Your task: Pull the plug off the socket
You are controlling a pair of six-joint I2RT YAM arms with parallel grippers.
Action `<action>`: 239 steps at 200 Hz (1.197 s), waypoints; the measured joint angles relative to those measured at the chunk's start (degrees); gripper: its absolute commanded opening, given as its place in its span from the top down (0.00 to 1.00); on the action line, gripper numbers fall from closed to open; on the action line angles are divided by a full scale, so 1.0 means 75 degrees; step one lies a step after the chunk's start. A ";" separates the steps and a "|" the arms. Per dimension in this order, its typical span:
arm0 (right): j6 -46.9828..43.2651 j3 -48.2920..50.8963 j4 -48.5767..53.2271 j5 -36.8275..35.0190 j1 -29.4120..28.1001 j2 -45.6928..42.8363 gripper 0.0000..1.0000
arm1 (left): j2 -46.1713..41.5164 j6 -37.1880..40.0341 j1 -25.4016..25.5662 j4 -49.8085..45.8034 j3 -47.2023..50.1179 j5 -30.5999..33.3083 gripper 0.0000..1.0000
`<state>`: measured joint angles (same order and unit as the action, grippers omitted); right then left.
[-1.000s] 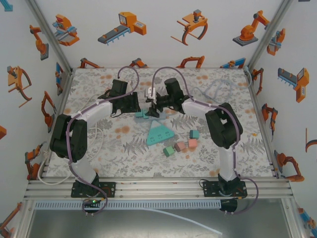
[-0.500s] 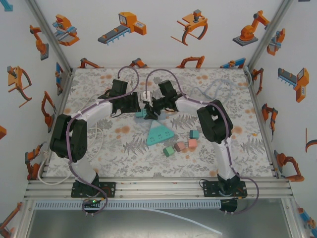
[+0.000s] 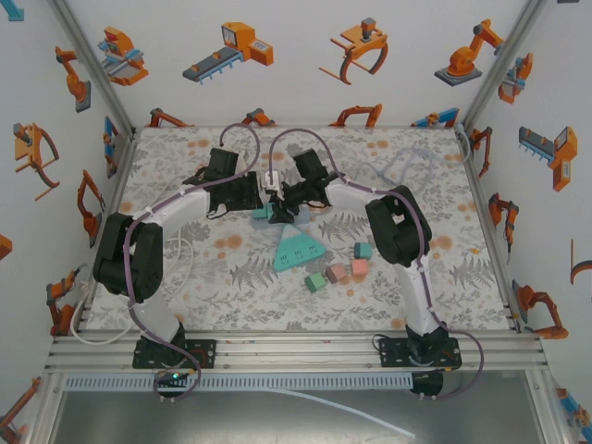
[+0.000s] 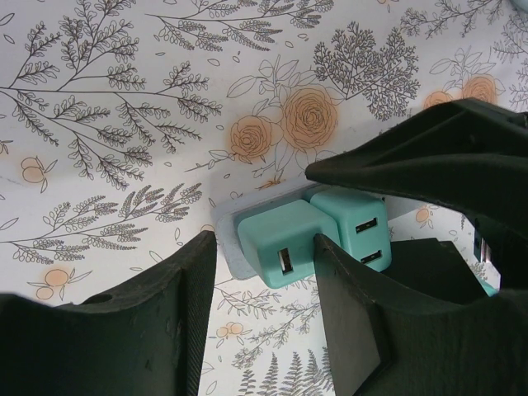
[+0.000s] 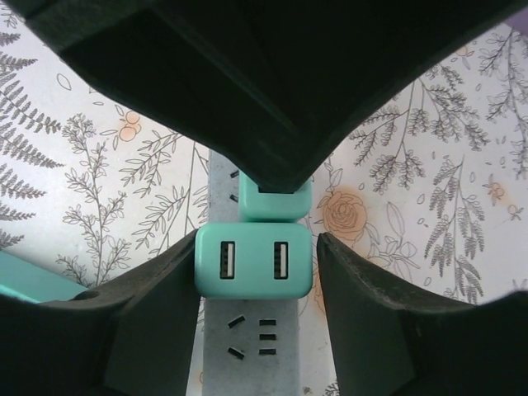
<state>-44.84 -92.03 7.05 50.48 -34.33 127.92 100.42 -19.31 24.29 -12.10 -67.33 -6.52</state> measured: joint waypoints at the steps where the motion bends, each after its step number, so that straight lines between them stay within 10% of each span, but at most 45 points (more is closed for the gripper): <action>1: -0.0006 -0.0009 0.0026 0.0003 0.0000 0.0003 0.55 | 0.0000 0.0000 0.0000 0.0003 0.0000 -0.0003 0.51; 95: -0.0283 -0.0519 0.0857 -0.0067 -0.0052 0.0152 0.93 | -0.0038 -0.0003 0.0000 0.0111 0.0087 -0.0015 0.51; 239: 0.0527 -0.0414 0.0685 -0.0784 -0.0195 -0.0061 1.00 | -0.0038 -0.0006 -0.0003 0.0137 0.0111 -0.0020 0.51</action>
<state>-40.88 -95.13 12.19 44.60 -35.79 127.46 100.14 -19.35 24.27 -11.07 -66.50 -6.68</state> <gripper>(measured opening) 0.440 0.497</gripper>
